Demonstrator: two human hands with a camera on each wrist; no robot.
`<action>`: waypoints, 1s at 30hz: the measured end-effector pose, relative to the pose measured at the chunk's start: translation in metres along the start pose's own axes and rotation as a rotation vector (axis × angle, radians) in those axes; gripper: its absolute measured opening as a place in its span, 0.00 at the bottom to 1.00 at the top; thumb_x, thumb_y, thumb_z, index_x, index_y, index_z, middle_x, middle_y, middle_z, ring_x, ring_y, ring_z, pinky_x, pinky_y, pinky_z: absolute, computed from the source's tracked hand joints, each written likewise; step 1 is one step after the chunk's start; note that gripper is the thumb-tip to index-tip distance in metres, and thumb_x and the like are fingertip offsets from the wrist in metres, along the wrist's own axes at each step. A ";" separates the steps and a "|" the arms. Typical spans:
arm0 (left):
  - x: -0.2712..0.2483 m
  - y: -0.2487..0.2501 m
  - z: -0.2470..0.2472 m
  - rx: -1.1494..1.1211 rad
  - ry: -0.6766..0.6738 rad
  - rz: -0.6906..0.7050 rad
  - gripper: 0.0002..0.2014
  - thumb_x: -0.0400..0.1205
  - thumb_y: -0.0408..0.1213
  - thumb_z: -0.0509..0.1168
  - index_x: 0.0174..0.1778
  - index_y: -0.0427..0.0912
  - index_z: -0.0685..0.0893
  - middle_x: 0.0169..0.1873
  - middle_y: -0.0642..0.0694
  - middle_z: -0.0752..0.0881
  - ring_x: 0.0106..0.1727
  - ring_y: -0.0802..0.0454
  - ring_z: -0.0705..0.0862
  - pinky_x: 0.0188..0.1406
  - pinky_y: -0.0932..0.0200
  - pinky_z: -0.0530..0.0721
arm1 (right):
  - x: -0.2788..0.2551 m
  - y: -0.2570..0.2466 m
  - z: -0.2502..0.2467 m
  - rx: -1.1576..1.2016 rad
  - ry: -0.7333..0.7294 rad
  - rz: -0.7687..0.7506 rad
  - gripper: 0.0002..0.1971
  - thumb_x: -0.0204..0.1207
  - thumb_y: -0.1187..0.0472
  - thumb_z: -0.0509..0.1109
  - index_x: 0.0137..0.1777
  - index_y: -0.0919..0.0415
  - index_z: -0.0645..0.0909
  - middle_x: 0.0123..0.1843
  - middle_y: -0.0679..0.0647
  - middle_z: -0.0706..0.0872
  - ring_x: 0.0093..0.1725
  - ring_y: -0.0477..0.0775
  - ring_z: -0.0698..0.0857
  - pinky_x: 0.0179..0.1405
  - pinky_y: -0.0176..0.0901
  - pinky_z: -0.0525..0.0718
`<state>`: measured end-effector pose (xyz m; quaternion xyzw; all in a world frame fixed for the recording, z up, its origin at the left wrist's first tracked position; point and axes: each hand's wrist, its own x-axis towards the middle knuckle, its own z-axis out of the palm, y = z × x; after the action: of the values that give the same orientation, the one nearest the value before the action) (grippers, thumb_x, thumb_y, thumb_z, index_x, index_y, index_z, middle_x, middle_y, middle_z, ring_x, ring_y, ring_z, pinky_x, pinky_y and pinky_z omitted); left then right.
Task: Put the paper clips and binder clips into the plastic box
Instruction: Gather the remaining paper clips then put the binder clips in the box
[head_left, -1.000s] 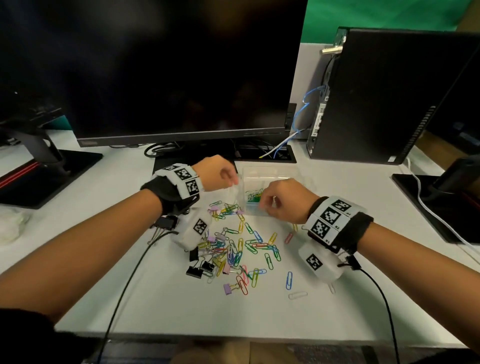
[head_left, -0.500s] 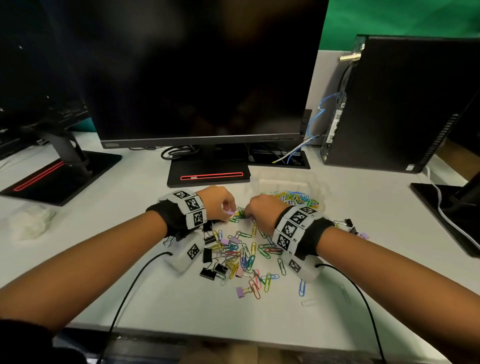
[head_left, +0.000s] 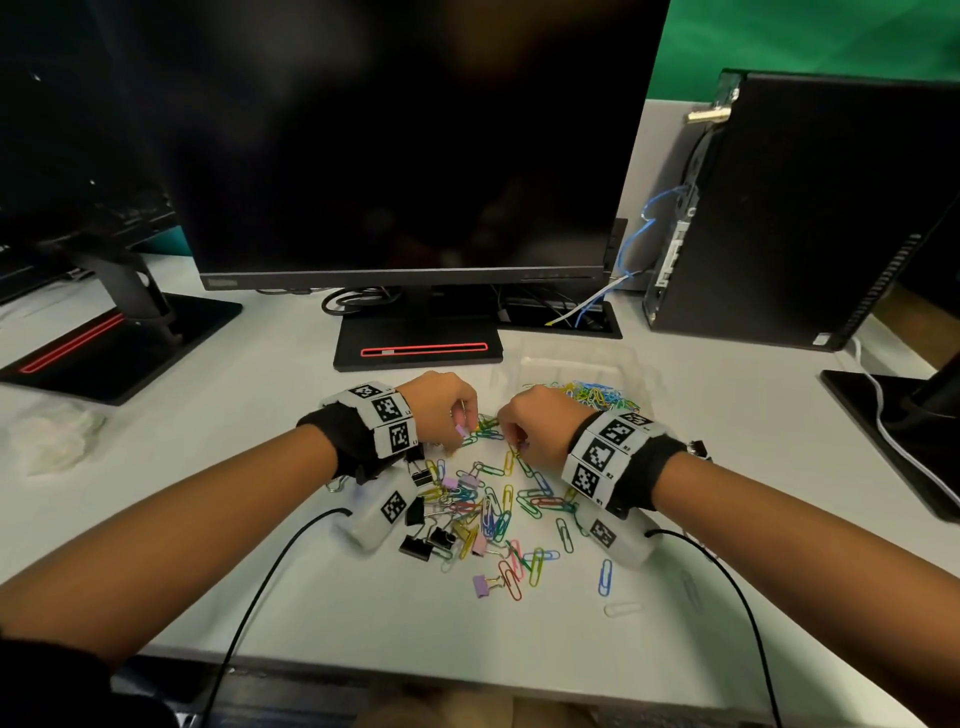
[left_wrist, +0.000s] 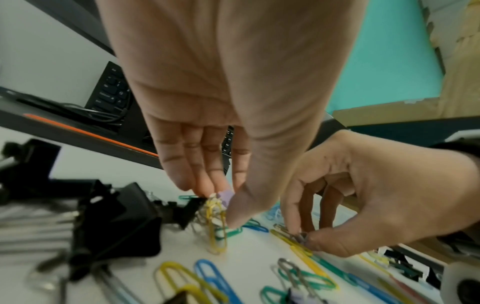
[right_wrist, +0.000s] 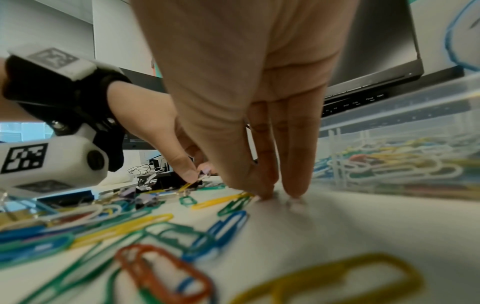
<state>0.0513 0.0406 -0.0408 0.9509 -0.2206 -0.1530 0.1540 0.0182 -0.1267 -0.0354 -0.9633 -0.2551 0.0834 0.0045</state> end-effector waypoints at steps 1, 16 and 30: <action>-0.001 0.000 -0.001 -0.021 0.015 0.008 0.10 0.70 0.30 0.72 0.46 0.43 0.87 0.39 0.52 0.85 0.33 0.62 0.79 0.30 0.73 0.72 | -0.002 0.002 0.000 0.011 0.002 0.004 0.09 0.67 0.73 0.63 0.39 0.59 0.81 0.42 0.56 0.84 0.48 0.59 0.82 0.39 0.43 0.76; -0.003 -0.039 -0.028 0.082 0.107 -0.132 0.09 0.74 0.28 0.68 0.48 0.41 0.89 0.50 0.45 0.88 0.47 0.53 0.83 0.48 0.62 0.80 | -0.049 0.042 -0.011 -0.088 -0.202 0.124 0.08 0.68 0.68 0.70 0.45 0.59 0.86 0.45 0.53 0.89 0.43 0.52 0.82 0.45 0.44 0.85; -0.010 -0.026 -0.019 0.117 -0.006 -0.024 0.11 0.77 0.34 0.68 0.55 0.46 0.89 0.53 0.47 0.88 0.44 0.58 0.80 0.33 0.75 0.73 | 0.010 -0.021 -0.012 -0.006 -0.013 -0.059 0.16 0.76 0.65 0.62 0.63 0.58 0.80 0.62 0.58 0.78 0.62 0.60 0.78 0.57 0.48 0.77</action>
<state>0.0596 0.0721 -0.0305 0.9604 -0.2182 -0.1447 0.0955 0.0183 -0.1036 -0.0244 -0.9548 -0.2838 0.0885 0.0026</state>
